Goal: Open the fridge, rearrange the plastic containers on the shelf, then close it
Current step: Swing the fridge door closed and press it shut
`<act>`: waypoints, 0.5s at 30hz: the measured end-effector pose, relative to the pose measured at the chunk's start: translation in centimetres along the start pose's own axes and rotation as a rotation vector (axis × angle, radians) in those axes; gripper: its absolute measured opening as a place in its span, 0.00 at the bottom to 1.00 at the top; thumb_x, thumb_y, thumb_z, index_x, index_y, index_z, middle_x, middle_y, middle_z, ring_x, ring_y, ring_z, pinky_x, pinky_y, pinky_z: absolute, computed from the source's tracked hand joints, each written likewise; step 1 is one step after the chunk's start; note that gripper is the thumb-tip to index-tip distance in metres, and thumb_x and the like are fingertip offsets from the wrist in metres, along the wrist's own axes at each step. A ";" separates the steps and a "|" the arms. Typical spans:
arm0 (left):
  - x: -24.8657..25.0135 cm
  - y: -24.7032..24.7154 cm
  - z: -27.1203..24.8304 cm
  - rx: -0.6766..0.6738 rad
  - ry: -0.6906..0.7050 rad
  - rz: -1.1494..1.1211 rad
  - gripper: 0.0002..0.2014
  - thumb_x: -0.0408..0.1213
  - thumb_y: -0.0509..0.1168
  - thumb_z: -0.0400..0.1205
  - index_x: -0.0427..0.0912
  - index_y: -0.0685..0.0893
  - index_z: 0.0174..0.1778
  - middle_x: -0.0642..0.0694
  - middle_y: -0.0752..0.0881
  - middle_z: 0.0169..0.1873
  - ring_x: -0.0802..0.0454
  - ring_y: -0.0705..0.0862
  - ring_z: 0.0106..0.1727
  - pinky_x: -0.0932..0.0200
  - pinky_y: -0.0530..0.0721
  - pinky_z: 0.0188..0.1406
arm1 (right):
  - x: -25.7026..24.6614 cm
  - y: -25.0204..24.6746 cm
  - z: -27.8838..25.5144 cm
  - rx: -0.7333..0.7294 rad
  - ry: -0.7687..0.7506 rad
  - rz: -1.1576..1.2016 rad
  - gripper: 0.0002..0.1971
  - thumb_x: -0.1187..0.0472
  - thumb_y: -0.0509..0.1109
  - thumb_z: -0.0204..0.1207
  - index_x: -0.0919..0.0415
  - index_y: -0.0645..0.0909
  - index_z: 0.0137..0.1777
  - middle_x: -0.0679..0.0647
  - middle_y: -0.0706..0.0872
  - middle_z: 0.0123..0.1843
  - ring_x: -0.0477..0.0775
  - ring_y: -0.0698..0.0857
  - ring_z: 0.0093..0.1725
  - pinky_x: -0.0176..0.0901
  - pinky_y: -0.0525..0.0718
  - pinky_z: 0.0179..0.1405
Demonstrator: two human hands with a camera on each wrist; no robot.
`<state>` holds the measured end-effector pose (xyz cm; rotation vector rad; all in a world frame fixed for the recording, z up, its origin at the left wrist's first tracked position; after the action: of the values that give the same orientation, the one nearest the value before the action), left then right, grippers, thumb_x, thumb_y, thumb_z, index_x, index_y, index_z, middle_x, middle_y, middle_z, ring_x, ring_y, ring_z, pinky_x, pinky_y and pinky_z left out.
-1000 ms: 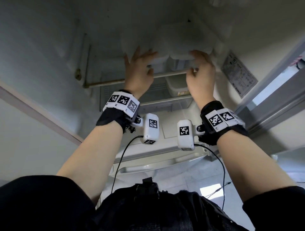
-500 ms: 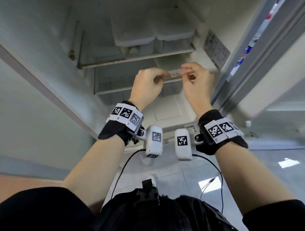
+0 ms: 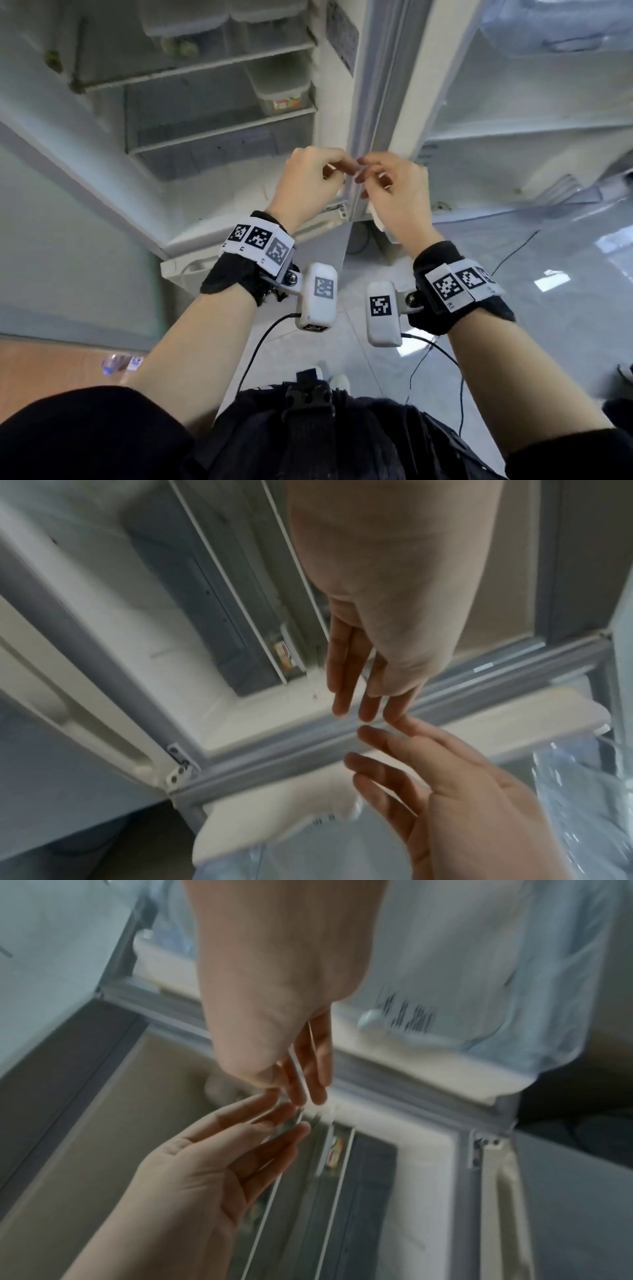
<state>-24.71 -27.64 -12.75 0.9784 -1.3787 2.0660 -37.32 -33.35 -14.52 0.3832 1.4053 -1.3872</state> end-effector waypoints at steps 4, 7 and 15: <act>2.4 4.9 0.7 -0.160 0.029 -0.061 0.17 0.21 0.59 0.75 0.42 0.90 0.46 0.50 0.89 0.38 0.51 0.89 0.44 0.54 0.87 0.55 | 3.5 -4.1 -2.3 0.079 0.121 -0.004 0.13 0.67 0.63 0.71 0.61 0.85 0.52 0.59 0.91 0.38 0.63 0.89 0.38 0.64 0.89 0.47; 4.6 8.4 1.4 -0.238 0.069 -0.098 0.17 0.21 0.60 0.75 0.43 0.90 0.45 0.51 0.89 0.39 0.49 0.89 0.45 0.49 0.88 0.56 | 6.2 -7.5 -3.9 0.165 0.217 -0.027 0.13 0.70 0.63 0.72 0.62 0.86 0.52 0.59 0.90 0.39 0.60 0.89 0.35 0.61 0.90 0.45; 12.6 17.7 4.3 -0.239 0.287 -0.102 0.16 0.24 0.60 0.78 0.44 0.88 0.52 0.49 0.89 0.54 0.55 0.85 0.57 0.53 0.88 0.56 | 14.5 -18.1 -5.6 0.452 0.334 -0.039 0.11 0.64 0.64 0.74 0.59 0.85 0.51 0.56 0.89 0.49 0.61 0.89 0.42 0.62 0.89 0.49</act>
<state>-44.02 -38.56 -12.38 0.6120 -1.3543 1.8314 -59.96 -39.70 -18.50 0.9197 1.3551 -1.7308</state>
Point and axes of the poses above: each hand's wrist, its own z-axis towards the middle knuckle, its own y-axis out of the palm, x = y × z, the point moved 5 cm from there along z, towards the middle knuckle
